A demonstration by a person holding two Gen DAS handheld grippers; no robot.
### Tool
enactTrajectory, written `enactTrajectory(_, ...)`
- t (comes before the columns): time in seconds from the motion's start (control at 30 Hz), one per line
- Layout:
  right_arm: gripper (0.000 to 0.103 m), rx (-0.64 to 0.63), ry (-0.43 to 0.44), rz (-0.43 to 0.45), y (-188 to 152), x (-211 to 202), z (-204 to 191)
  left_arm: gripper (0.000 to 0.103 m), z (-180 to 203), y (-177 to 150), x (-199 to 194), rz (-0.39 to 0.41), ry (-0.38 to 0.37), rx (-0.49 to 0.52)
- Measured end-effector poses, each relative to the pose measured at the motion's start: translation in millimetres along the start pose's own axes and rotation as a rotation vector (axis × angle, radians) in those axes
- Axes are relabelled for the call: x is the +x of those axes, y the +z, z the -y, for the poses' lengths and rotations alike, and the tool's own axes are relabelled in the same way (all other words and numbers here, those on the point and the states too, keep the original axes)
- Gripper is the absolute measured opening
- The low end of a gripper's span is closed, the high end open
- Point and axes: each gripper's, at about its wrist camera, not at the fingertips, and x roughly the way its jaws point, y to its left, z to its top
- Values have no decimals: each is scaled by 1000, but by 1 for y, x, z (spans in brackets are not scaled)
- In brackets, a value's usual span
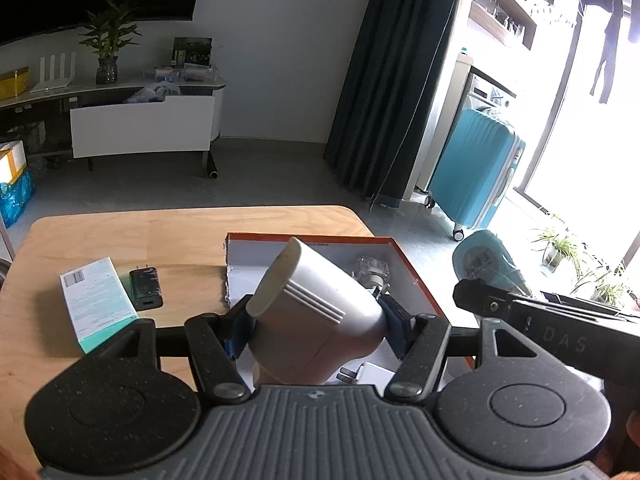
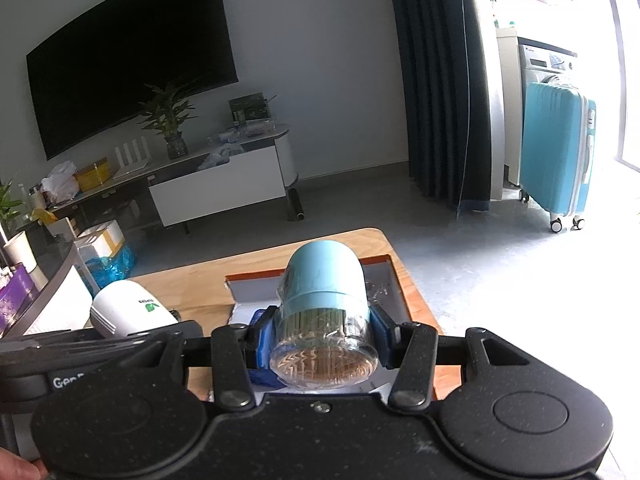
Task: Organize rigid objects
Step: 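Carry the white plug and blue-lidded jar over the white box, then lower and release the white plug and blue-lidded jar into the white box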
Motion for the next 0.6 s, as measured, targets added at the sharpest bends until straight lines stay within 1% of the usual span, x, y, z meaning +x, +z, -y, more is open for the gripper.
enactTrajectory(0.3, 58, 8, -12, -12, 4, 9, 9, 66, 6, 3, 13, -21, -22, -11)
enactTrajectory(0.6, 58, -3, -14, -23, 10, 22, 7, 66, 9, 12, 23, -29, -26, 0)
